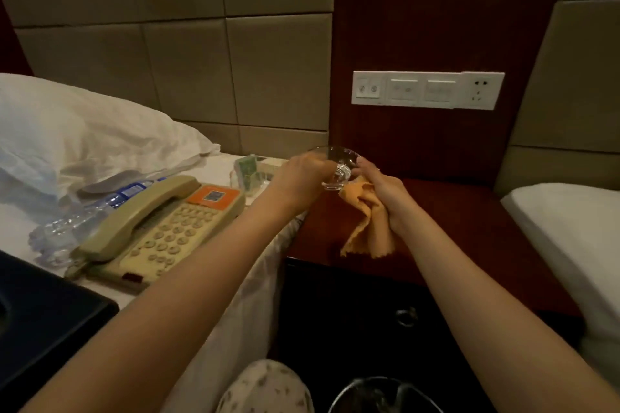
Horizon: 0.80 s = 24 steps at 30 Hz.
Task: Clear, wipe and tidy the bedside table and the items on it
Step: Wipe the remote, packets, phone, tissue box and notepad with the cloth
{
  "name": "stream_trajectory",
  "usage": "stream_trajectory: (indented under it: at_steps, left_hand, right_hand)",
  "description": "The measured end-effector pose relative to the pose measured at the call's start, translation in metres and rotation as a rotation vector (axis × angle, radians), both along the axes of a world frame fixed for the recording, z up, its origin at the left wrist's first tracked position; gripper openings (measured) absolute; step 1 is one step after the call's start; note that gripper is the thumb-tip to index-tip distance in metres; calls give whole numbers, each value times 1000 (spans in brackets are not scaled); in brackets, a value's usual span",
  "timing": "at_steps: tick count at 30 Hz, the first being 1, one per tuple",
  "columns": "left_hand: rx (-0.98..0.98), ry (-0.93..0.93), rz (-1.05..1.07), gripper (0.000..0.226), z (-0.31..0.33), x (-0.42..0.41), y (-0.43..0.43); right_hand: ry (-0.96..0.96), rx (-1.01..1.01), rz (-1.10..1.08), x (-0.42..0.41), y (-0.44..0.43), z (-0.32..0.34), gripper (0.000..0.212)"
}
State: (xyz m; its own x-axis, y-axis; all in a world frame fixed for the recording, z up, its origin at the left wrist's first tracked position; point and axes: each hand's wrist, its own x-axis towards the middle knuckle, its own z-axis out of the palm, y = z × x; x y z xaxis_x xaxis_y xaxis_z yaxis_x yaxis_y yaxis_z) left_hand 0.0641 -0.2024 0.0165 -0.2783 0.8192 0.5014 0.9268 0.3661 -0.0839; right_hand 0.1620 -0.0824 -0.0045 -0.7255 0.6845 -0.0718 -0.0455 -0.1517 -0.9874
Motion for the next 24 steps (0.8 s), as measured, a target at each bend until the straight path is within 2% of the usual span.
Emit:
stream_trajectory:
  at_steps: [4,6,8,9,10,12,13,14,15,17,20,22,24]
  left_hand:
    - [25,-27,-152,15,-25,33,10]
    - [164,-69,-241,18,-48,54,7]
    - [369,-290,-222,32,-77,79,0]
    - [479,-509,-196,36,-89,94,-5]
    - [590,-810,-162,37,-99,109,-8]
    - [749,-1535,-115,32,-111,131,-12]
    - [786,-1837,-98,26,-116,136,-12]
    - [784,-2060,-97,21,-121,139,-14]
    - [753,-2200,-115,21,-126,140,-15]
    - [681,-2303,-158,26,-139,144,-19]
    - [738,-2389,-123,35,-155,149,-26]
    - [784,-2409,-122,43,-163,148,-31]
    - [738,-2362,-107,47,-168,146,-33]
  right_hand:
    - [-116,46,-133,47,8,-15,10]
    - [-140,54,-151,68,10,-26,9]
    - [-170,62,-131,89,10,-37,10]
    - [-199,71,-117,98,11,-43,12]
    - [-231,83,-95,108,11,-49,13]
    - [-286,103,-47,123,9,-61,15]
    - [-308,116,-26,129,7,-68,16]
    - [-330,130,-7,133,6,-76,18]
    - [-354,147,23,137,3,-84,21]
    - [-410,172,118,144,-3,-100,24]
    - [-415,222,211,151,-16,-111,21]
    - [-381,361,186,153,-21,-112,19]
    - [-307,498,52,153,-23,-114,12]
